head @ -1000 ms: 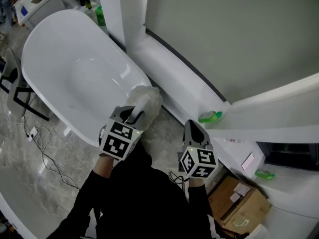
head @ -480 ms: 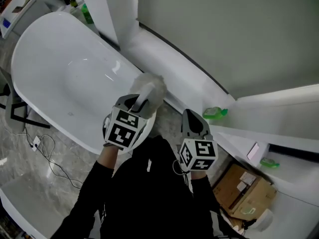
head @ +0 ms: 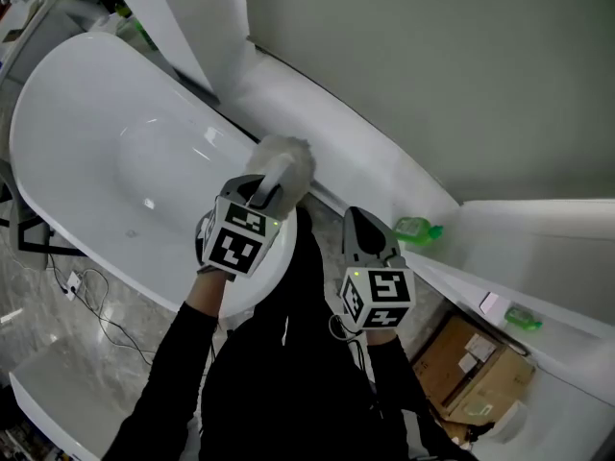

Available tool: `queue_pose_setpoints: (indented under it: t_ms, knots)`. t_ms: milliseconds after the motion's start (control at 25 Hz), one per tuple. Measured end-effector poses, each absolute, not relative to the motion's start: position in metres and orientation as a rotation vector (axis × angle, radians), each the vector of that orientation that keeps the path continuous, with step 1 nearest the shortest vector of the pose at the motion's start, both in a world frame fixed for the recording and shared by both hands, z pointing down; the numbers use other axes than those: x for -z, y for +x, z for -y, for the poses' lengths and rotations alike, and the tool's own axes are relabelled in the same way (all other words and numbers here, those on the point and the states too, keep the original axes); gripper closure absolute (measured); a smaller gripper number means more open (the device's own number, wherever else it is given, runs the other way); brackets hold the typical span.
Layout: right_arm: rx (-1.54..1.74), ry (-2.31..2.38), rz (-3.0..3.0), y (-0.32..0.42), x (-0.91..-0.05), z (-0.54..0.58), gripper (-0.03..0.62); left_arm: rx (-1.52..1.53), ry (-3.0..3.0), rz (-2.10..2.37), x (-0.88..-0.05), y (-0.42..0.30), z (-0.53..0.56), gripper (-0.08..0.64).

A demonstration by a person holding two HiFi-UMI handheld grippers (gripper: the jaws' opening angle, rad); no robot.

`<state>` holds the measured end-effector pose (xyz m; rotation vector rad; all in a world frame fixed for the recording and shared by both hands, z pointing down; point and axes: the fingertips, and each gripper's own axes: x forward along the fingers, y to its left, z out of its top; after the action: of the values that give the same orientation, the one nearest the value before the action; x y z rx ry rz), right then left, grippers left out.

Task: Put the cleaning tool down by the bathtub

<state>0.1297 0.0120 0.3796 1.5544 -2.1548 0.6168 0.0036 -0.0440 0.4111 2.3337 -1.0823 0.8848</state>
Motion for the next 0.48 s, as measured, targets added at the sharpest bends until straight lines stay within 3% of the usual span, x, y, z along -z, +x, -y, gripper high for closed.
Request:
queue_pose_setpoints:
  t_ms: [480]
  knots:
    - [-0.772,1.474,2.114,0.147,-0.433,0.065,0.592,-1.008,2.293,1.031,-0.466,0.038,0.132,0.466]
